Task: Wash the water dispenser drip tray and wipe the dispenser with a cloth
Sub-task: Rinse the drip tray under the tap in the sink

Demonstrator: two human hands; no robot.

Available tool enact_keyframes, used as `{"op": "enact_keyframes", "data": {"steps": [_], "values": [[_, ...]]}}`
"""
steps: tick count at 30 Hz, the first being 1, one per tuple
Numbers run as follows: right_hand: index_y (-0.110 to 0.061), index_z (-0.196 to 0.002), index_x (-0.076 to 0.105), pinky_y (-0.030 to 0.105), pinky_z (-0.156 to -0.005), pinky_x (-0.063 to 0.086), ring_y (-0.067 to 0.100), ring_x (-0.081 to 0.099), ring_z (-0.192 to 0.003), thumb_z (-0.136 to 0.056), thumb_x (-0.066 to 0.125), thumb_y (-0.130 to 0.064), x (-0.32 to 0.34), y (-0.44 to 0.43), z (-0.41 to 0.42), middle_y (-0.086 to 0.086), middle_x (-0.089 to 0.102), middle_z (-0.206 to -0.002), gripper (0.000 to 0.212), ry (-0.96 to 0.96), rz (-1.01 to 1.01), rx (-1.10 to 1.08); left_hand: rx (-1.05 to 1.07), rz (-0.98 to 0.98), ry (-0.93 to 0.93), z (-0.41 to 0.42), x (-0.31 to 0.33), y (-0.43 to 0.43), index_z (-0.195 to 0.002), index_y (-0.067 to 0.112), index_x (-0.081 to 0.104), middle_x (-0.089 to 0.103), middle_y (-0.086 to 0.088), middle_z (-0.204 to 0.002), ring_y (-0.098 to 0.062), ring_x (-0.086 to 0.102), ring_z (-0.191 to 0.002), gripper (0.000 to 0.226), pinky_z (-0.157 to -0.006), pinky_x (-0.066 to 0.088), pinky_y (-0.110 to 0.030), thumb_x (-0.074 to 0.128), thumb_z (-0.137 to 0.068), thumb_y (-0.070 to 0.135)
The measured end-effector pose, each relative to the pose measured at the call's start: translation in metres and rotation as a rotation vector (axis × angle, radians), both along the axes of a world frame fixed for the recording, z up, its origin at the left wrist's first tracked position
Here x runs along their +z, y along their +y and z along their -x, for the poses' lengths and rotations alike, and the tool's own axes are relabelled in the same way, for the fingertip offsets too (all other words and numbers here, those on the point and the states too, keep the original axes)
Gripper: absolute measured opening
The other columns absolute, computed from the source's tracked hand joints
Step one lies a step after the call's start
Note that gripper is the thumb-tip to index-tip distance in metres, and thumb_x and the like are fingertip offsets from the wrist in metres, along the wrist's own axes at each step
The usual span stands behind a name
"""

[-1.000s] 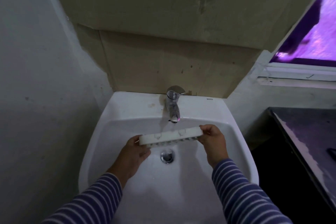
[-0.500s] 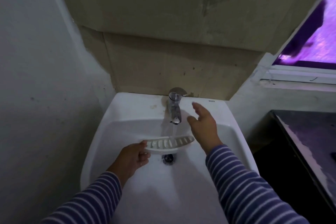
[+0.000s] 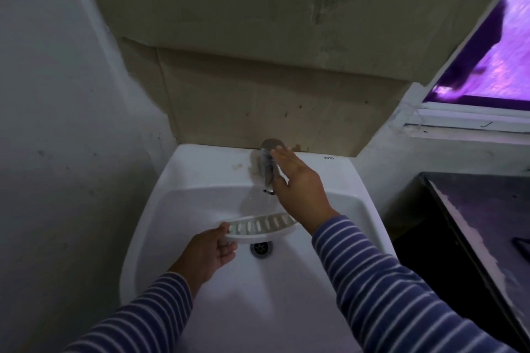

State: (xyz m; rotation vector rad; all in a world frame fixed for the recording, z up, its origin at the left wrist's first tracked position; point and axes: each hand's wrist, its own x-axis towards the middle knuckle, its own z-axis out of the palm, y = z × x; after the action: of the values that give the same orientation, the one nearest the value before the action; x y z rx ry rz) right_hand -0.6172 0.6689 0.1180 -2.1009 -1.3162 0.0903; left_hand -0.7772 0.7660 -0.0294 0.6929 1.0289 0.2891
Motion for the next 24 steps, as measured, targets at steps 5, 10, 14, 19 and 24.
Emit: {"op": "enact_keyframes", "data": {"steps": [5,10,14,19,24], "values": [[-0.027,-0.132,0.055,0.012,-0.102,0.033,0.000,0.044,-0.122,-0.089,0.055,-0.009,-0.014,-0.018,-0.011,-0.018,0.049,-0.132,0.046,0.334,-0.112,-0.112,0.012,0.015,0.001,0.001,0.004,-0.002,-0.099,0.008,0.061,0.061,-0.012,-0.089,-0.025,0.062,-0.077,0.020,-0.067,0.050,-0.035,0.059,-0.091,0.026],[-0.016,-0.138,0.046,0.033,-0.099,0.040,0.026,0.050,-0.124,-0.092,0.056,-0.022,-0.054,-0.050,-0.019,0.009,0.049,-0.141,0.047,0.689,0.119,-0.495,0.012,0.033,0.002,0.006,0.010,-0.001,-0.101,0.007,0.062,0.060,-0.013,-0.087,-0.025,0.059,-0.073,0.020,-0.068,0.050,-0.036,0.058,-0.091,0.024],[-0.013,-0.145,0.030,0.042,-0.092,0.051,0.030,0.057,-0.108,-0.094,0.056,-0.030,-0.074,-0.060,-0.013,0.017,0.050,-0.136,0.060,1.091,0.115,-0.514,-0.008,0.051,-0.017,0.012,0.011,-0.004,-0.097,0.005,0.062,0.060,-0.014,-0.077,-0.025,0.058,-0.069,0.018,-0.069,0.050,-0.038,0.057,-0.093,0.022],[-0.008,-0.118,0.058,0.032,-0.066,0.059,0.027,0.065,-0.078,-0.091,0.060,-0.016,-0.063,-0.060,-0.006,0.015,0.067,-0.098,0.028,1.025,-0.086,-0.490,-0.015,0.077,-0.033,0.012,0.010,-0.011,-0.096,0.001,0.061,0.061,-0.016,-0.074,-0.026,0.058,-0.069,0.015,-0.067,0.050,-0.038,0.051,-0.095,0.012],[-0.015,-0.123,0.055,0.028,-0.069,0.058,0.026,0.067,-0.088,-0.088,0.066,-0.016,-0.044,-0.063,-0.001,0.011,0.063,-0.108,0.037,0.952,-0.170,-0.373,-0.004,0.046,-0.063,0.009,0.008,-0.014,-0.097,-0.001,0.060,0.071,-0.018,-0.081,-0.031,0.066,-0.080,0.018,-0.073,0.051,-0.039,0.043,-0.094,-0.003]]}}
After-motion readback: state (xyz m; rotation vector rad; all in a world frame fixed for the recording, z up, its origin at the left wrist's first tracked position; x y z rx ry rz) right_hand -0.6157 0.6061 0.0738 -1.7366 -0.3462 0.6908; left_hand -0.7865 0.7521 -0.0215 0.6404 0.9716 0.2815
